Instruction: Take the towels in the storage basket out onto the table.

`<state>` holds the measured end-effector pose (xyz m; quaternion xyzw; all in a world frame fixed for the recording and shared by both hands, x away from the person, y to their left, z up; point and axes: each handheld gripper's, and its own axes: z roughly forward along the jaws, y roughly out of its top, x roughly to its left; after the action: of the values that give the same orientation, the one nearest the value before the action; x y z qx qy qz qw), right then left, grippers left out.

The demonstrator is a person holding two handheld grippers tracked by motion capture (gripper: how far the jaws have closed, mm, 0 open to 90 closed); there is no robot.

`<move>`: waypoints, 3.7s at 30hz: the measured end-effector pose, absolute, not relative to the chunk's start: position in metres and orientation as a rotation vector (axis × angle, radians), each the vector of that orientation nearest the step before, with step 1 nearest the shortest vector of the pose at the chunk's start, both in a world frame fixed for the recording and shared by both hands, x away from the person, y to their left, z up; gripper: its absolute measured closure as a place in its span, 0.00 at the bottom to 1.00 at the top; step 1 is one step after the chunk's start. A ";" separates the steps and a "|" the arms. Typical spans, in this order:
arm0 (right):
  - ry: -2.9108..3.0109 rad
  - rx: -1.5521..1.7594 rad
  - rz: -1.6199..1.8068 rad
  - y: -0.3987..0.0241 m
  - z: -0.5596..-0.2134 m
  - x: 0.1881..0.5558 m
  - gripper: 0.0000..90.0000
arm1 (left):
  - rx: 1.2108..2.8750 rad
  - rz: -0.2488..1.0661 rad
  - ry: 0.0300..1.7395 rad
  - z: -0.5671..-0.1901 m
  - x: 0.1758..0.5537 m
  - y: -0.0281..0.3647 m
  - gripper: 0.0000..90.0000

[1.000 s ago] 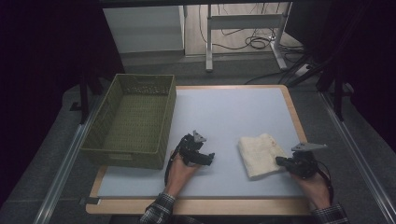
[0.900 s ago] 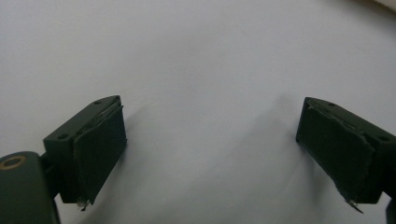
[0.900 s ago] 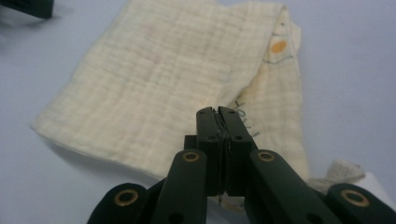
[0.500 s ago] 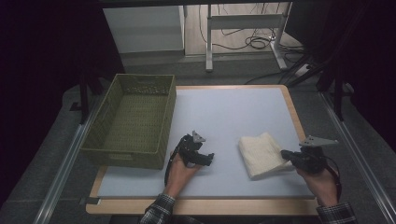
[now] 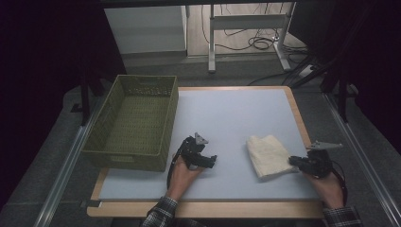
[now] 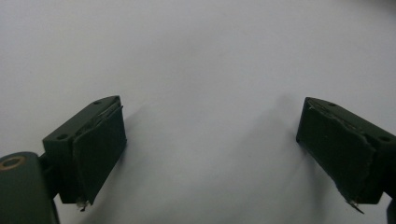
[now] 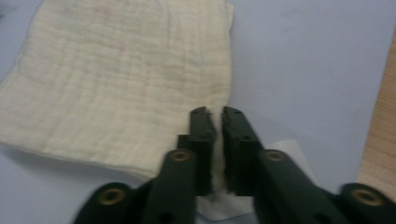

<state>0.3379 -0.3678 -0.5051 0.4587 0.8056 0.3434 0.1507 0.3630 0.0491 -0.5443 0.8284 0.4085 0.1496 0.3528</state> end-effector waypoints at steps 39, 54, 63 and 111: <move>2.413 1.252 1.083 -0.329 -0.482 0.327 0.97 | 2.145 0.391 1.053 -0.544 0.363 0.049 0.09; 2.312 1.291 1.043 -0.354 -0.491 0.318 0.72 | 2.167 0.353 1.068 -0.537 0.372 0.045 0.12; 2.293 1.282 1.029 -0.356 -0.491 0.315 0.61 | 2.144 0.294 0.924 -0.507 0.399 -0.007 0.24; 2.418 1.218 1.186 -0.321 -0.493 0.322 0.92 | 2.142 0.274 0.770 -0.504 0.415 -0.036 0.93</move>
<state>0.3219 -0.3205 -0.4926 0.4102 0.8145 0.3996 0.0925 0.4147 -0.0362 -0.5035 0.8514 0.3061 0.1088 0.4119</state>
